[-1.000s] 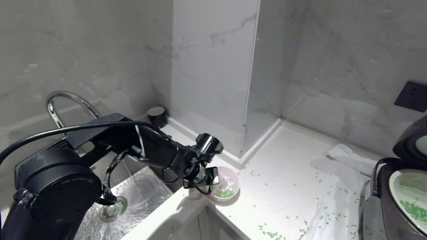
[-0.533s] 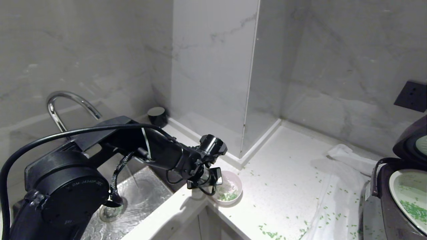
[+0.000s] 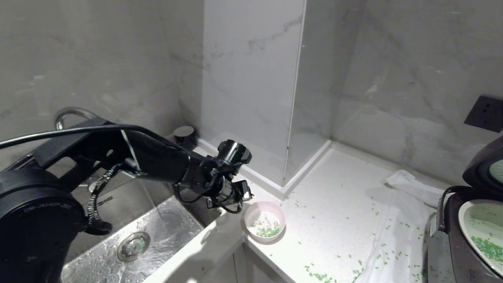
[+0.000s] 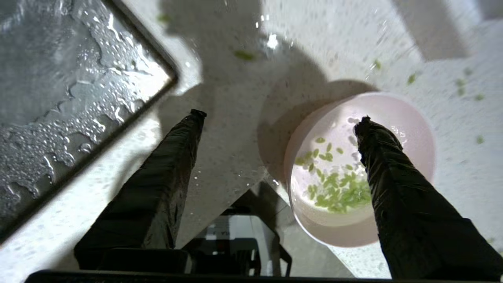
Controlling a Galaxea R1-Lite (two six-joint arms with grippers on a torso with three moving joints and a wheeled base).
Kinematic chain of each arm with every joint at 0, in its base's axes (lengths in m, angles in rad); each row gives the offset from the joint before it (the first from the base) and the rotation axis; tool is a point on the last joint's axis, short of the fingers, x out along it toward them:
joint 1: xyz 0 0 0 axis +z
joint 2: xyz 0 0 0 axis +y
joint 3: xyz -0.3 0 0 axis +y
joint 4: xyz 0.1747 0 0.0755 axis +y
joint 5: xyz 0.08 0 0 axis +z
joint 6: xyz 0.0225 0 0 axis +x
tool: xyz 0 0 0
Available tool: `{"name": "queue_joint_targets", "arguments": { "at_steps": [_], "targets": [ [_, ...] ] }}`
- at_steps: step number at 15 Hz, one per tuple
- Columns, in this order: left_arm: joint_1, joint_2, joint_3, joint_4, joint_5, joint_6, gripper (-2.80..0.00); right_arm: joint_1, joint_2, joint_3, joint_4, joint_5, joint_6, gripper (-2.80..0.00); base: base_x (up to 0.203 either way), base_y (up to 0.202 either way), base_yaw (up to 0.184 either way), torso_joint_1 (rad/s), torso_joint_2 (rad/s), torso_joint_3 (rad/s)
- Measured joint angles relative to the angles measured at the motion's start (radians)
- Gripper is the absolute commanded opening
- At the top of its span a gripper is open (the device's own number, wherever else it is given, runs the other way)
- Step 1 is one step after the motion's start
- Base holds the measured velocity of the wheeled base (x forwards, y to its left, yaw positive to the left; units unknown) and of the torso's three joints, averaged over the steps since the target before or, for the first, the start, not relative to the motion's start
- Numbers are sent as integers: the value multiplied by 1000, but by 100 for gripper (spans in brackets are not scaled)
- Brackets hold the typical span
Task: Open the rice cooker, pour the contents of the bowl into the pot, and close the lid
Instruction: Place the bowl on the table, then turn off the tap
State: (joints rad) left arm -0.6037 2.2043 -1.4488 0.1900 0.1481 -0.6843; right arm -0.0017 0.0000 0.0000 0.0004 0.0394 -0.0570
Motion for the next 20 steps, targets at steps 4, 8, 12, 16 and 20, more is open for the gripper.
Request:
{"name": "queue_joint_targets", "arguments": {
  "at_steps": [4, 8, 12, 16, 20],
  "targets": [
    [47, -153, 117, 19, 22, 4, 0, 0, 0, 0, 0, 0, 0, -280, 0, 0, 0, 0, 0, 0],
    [106, -301, 270, 51, 110, 6, 0, 0, 0, 0, 0, 0, 0, -280, 0, 0, 0, 0, 0, 0],
    [211, -475, 429, 51, 116, 35, 0, 0, 0, 0, 0, 0, 0, -280, 0, 0, 0, 0, 0, 0],
    [390, -575, 535, 34, 116, 96, -280, 0, 0, 0, 0, 0, 0, -280, 0, 0, 0, 0, 0, 0],
    [568, -595, 639, -105, 114, 188, -280, 0, 0, 0, 0, 0, 0, -280, 0, 0, 0, 0, 0, 0]
  ]
}}
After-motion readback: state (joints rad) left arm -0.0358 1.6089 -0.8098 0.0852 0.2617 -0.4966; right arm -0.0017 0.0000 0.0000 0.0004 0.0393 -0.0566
